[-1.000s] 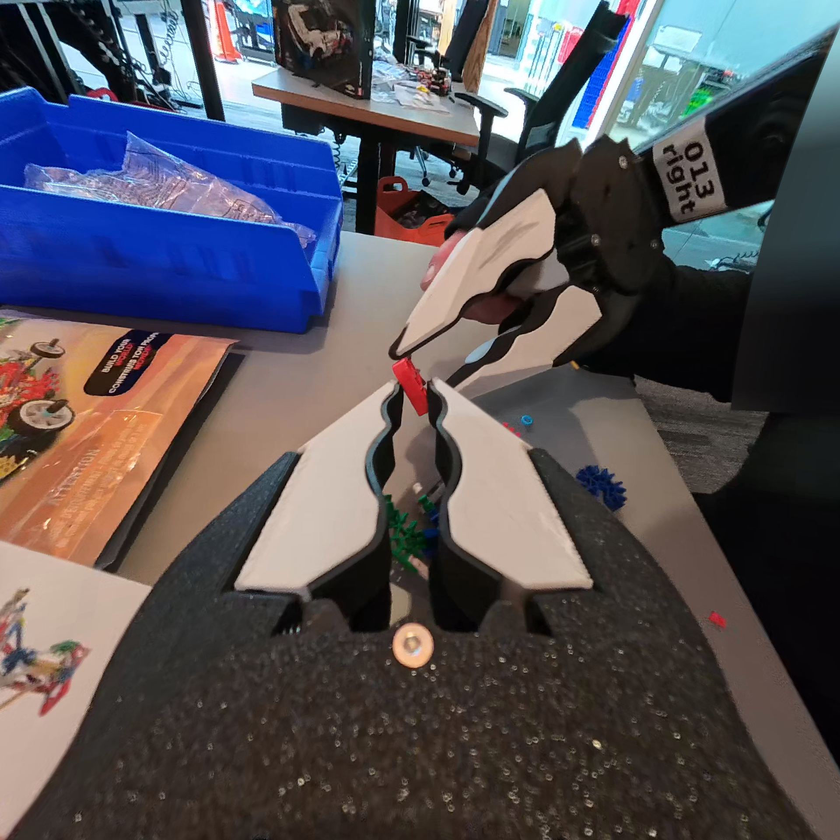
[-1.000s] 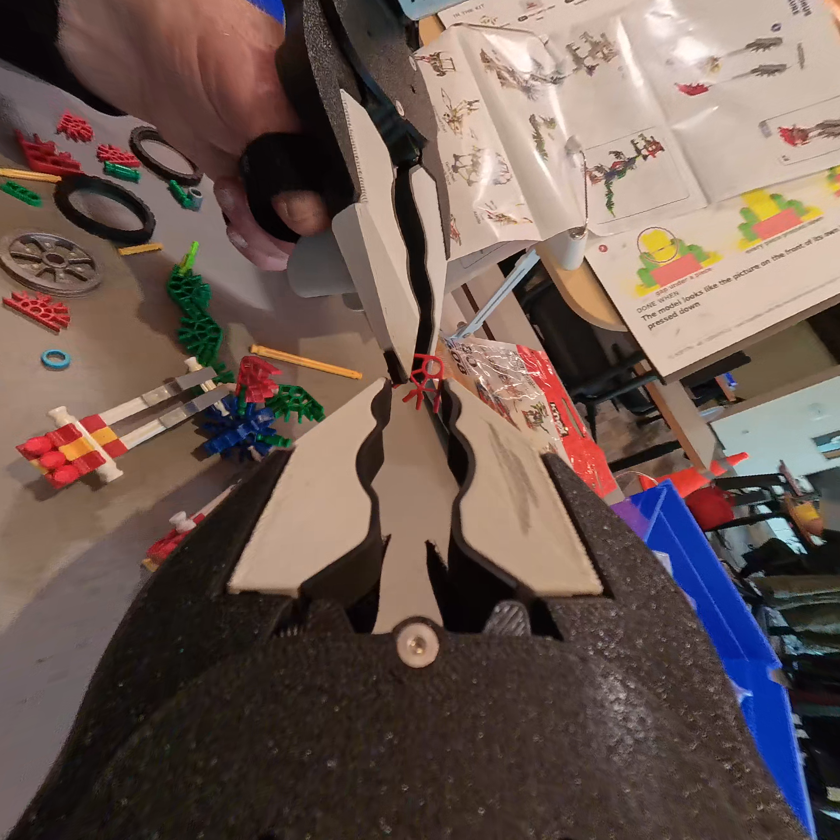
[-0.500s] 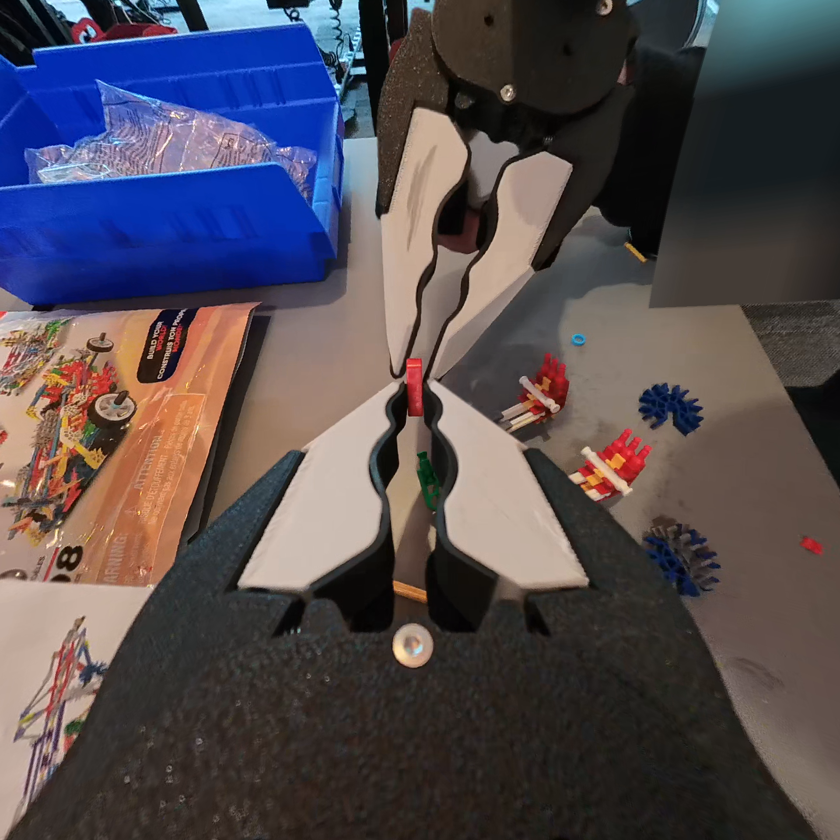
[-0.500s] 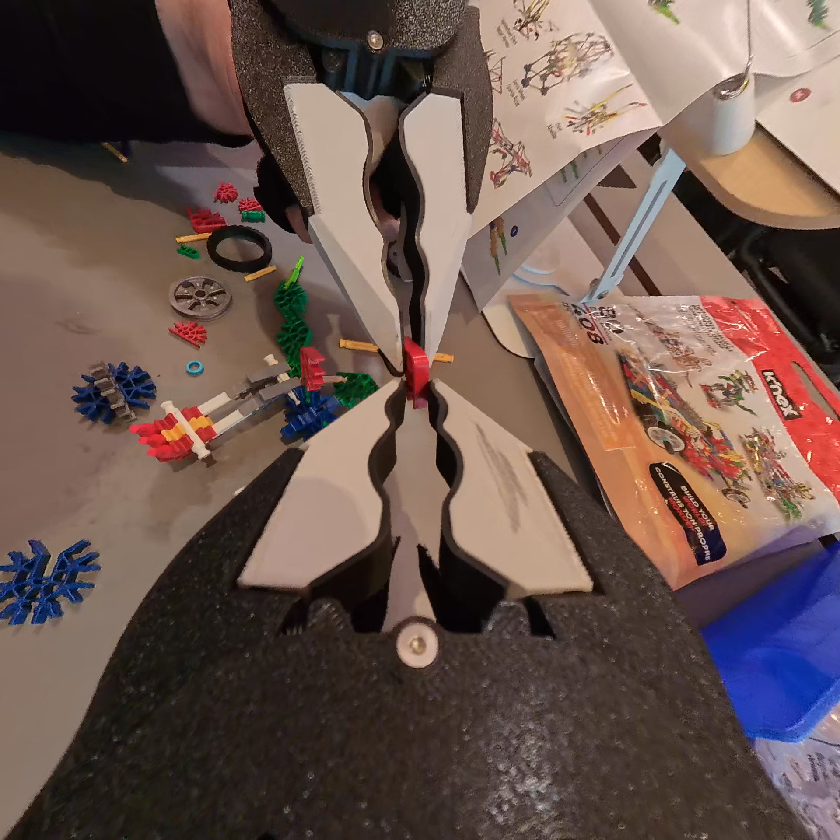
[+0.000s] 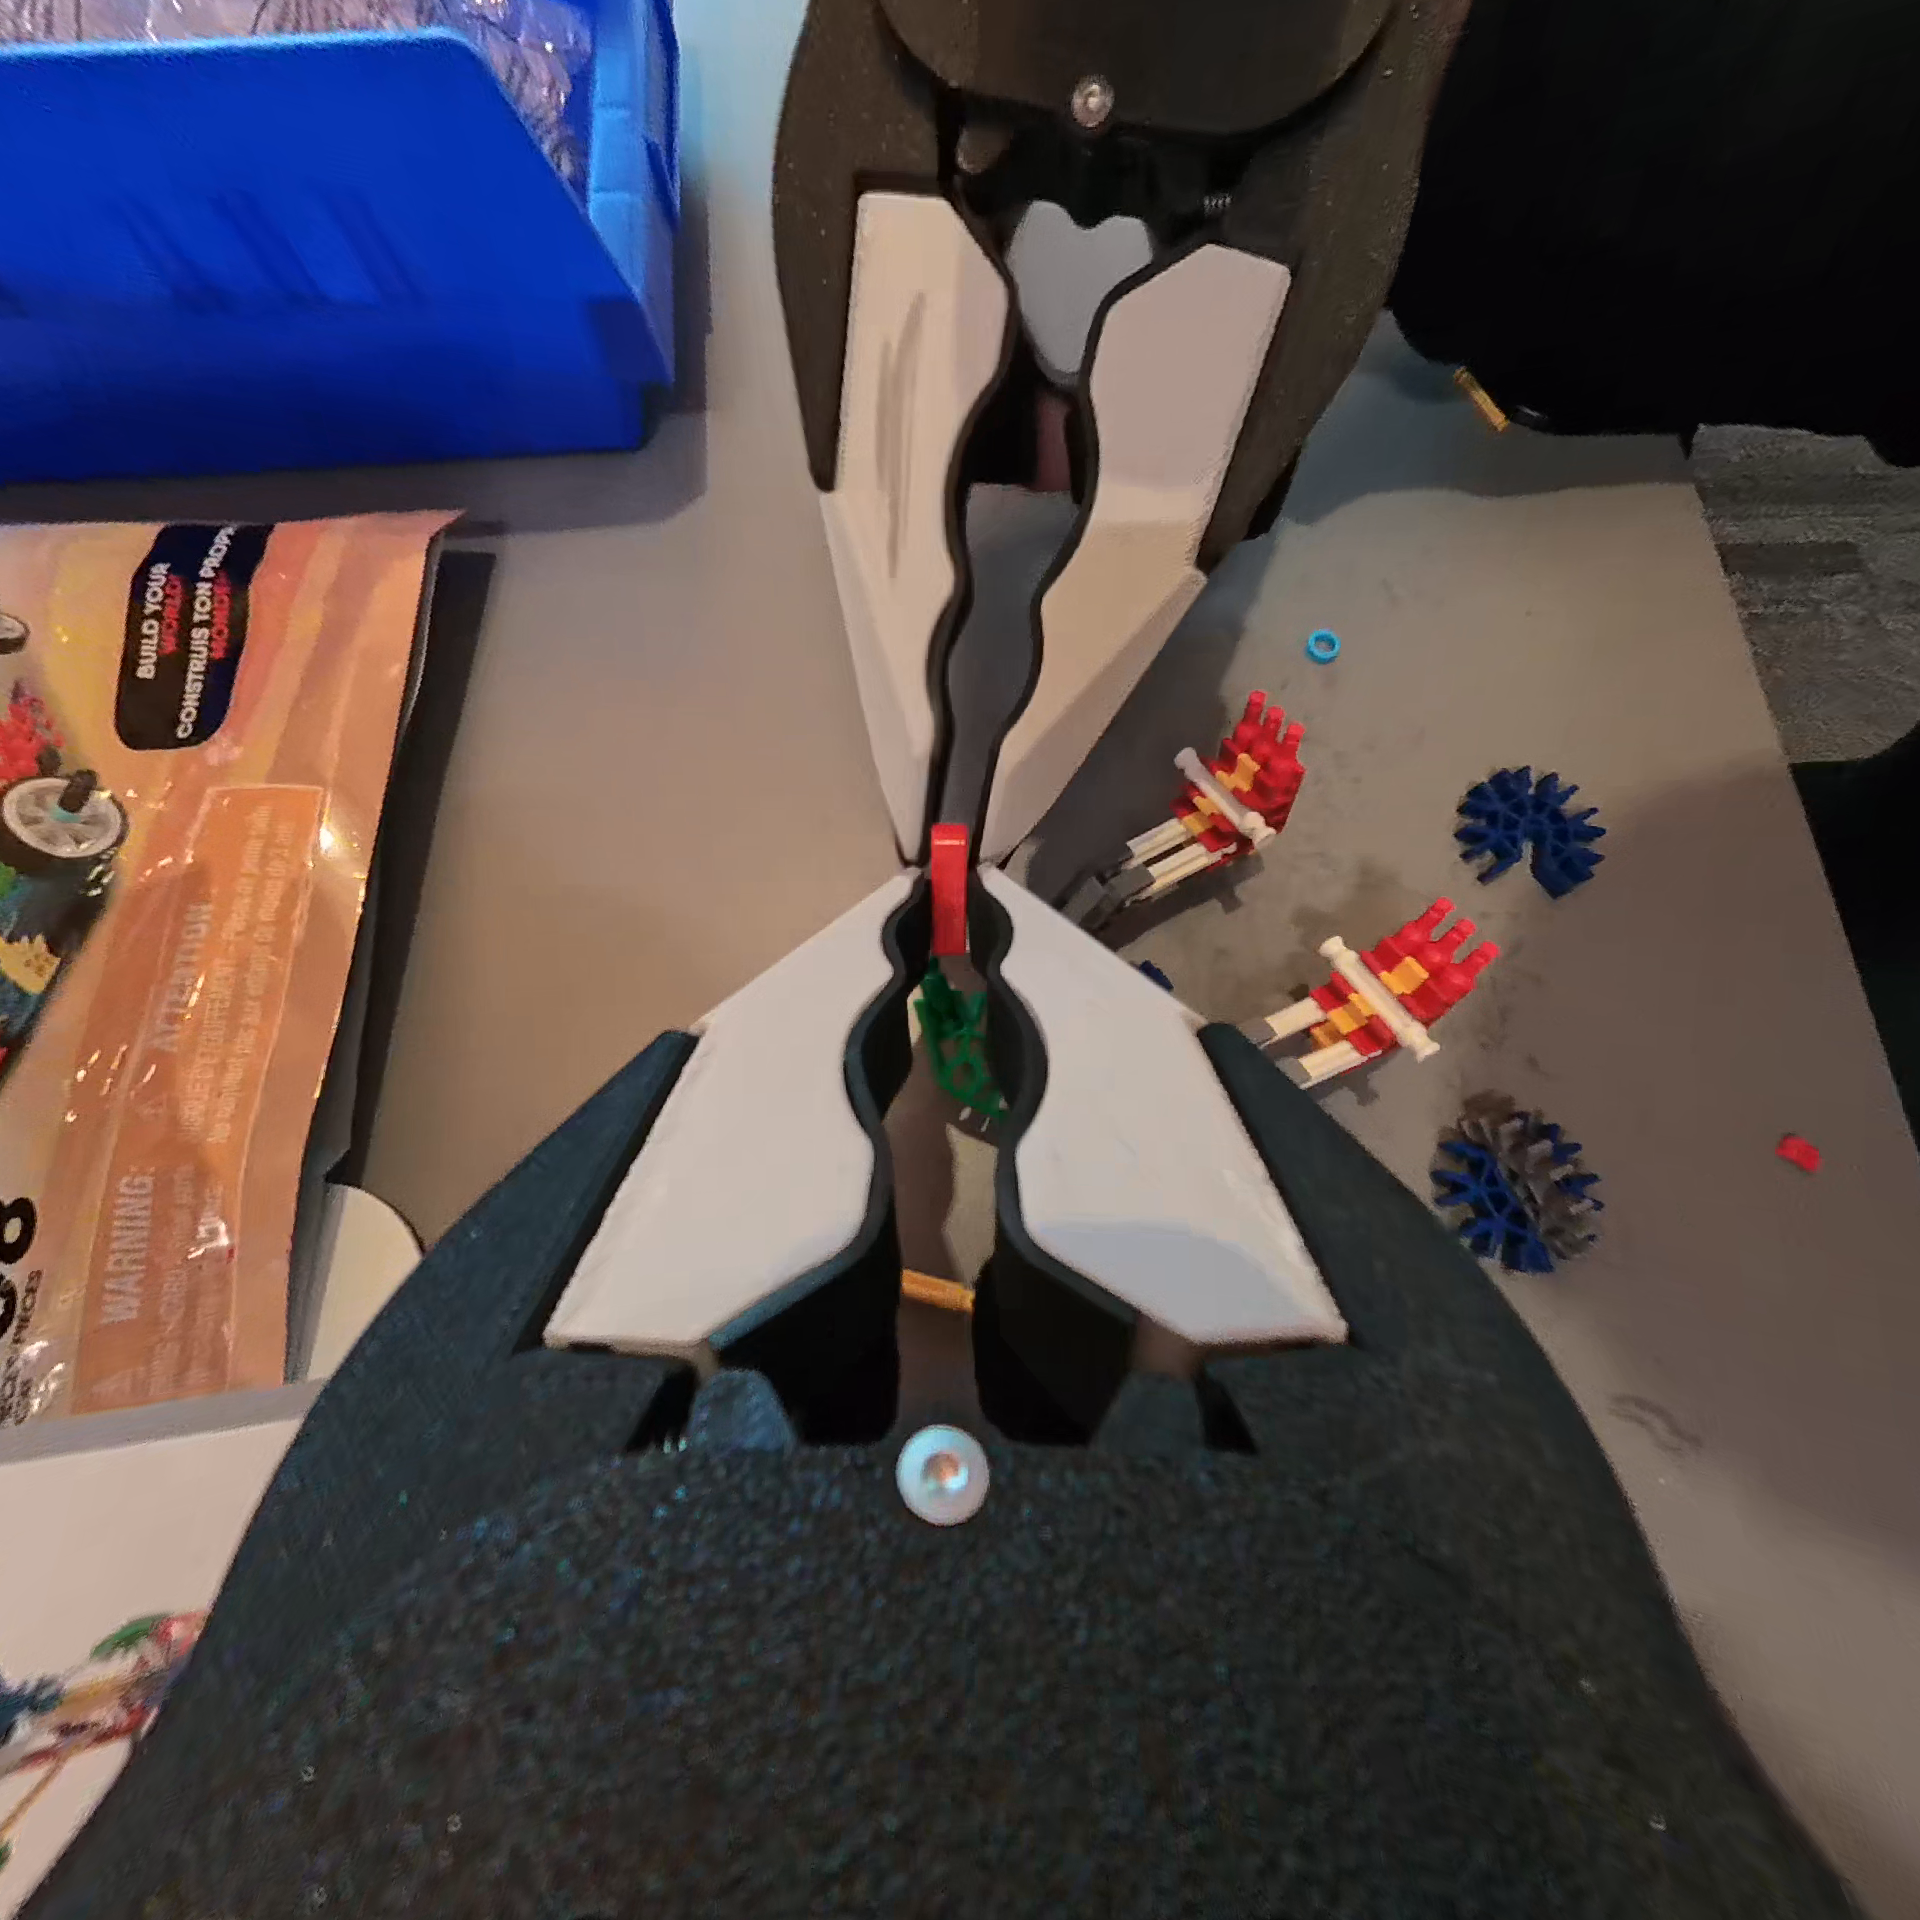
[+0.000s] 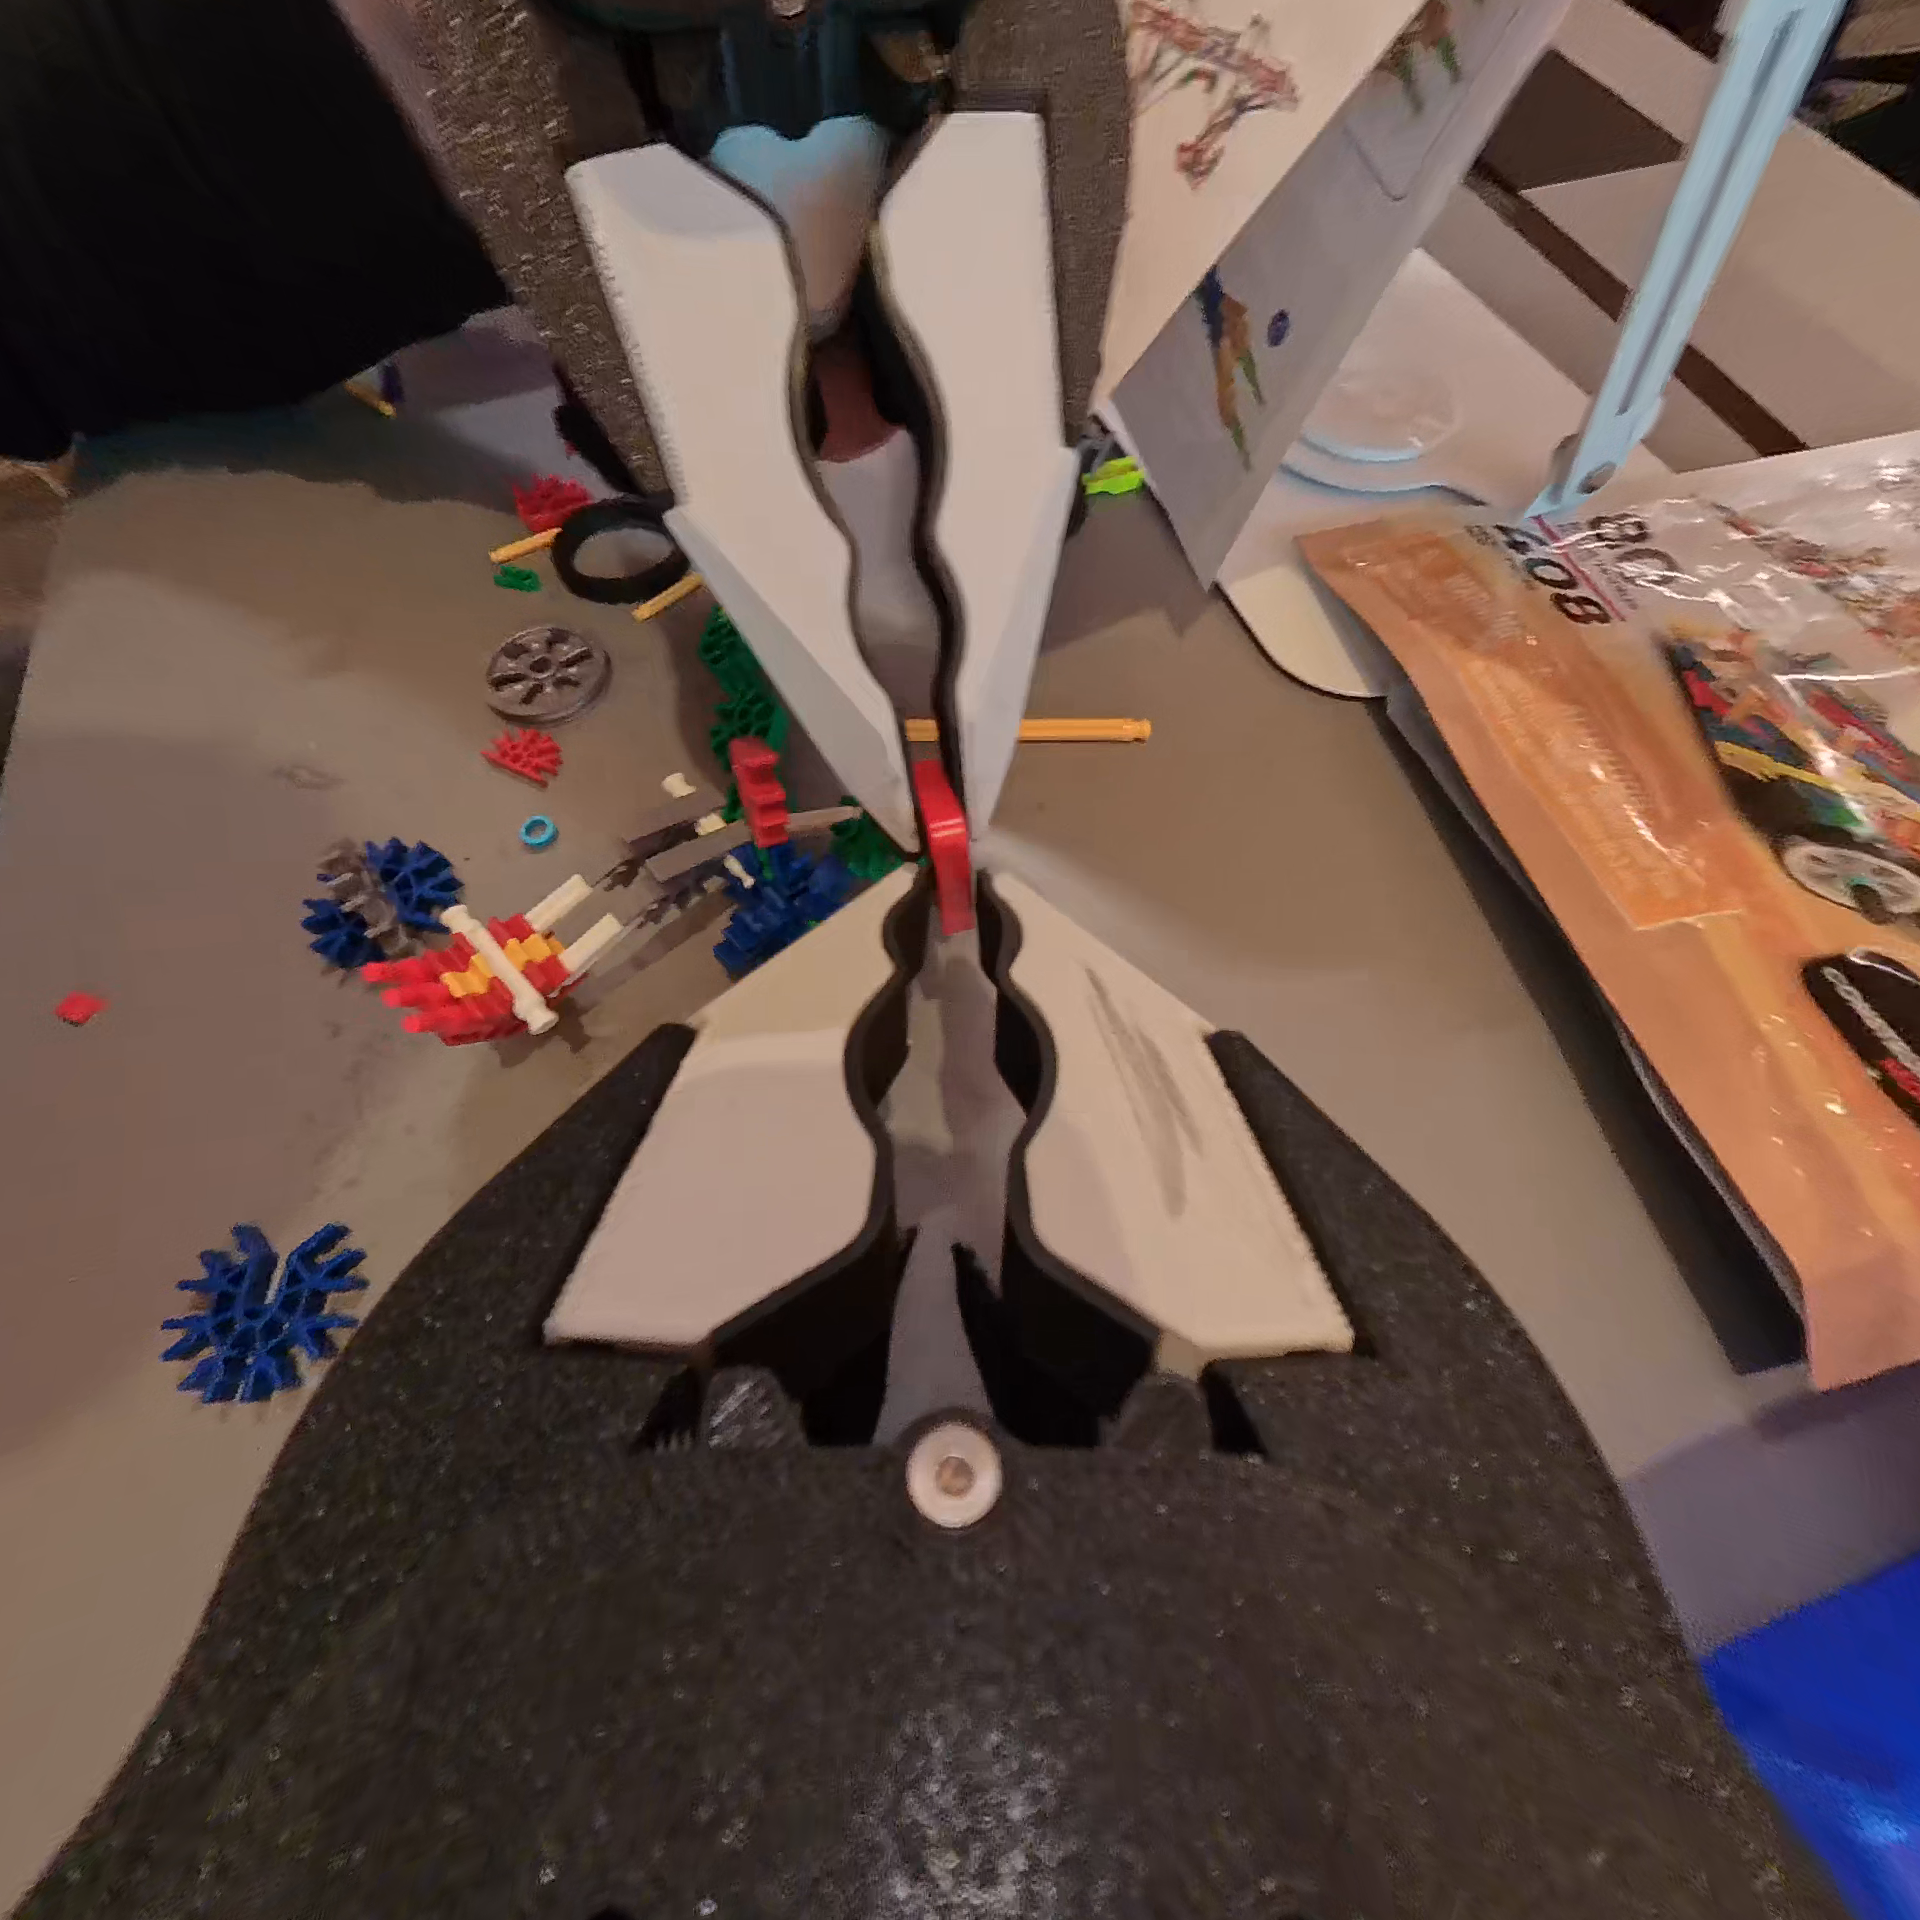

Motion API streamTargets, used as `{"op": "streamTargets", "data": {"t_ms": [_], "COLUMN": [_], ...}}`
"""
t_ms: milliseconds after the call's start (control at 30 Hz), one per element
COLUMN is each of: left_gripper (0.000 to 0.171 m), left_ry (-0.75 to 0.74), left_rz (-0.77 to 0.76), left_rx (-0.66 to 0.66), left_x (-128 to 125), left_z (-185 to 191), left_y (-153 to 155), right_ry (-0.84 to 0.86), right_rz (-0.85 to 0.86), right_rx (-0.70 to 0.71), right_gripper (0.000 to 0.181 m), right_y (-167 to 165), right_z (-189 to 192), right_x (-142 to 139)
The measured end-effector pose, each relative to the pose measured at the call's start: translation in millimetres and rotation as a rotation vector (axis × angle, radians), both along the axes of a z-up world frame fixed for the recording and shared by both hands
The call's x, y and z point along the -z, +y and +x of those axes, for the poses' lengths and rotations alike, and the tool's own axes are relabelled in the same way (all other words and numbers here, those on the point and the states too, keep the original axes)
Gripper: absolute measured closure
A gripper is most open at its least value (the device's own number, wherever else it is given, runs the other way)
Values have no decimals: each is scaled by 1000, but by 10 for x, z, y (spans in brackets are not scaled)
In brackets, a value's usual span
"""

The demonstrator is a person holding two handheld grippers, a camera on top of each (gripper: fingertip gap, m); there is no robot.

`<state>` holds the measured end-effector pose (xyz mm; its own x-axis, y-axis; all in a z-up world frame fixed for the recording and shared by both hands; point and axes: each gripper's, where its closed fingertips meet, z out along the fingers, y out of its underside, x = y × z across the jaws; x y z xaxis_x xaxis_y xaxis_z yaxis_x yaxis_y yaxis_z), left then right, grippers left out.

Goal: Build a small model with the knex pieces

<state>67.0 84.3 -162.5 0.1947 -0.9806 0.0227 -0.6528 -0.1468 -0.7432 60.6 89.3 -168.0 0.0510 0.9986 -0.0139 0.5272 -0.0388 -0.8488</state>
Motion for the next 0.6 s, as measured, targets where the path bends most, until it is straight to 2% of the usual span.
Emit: {"op": "streamTargets", "data": {"t_ms": [167, 300, 433, 600], "left_gripper": [164, 155, 157, 164], "left_ry": [37, -6, -14, -106], "left_rz": [-43, -60, -60, -68], "left_rx": [27, 0, -17, -20], "left_x": [63, 26, 20, -90], "left_z": [8, -6, -21, 19], "left_y": [-31, 18, 50, 82], "right_ry": [-19, 56, 91, 125], "right_rz": [-29, -118, -149, -176], "right_rx": [-32, -9, 7, 4], "right_gripper": [176, 176, 176, 176], "right_y": [-55, -13, 39, 43], "right_z": [4, 4, 24, 34], "right_x": [68, 12, -23, -74]}}
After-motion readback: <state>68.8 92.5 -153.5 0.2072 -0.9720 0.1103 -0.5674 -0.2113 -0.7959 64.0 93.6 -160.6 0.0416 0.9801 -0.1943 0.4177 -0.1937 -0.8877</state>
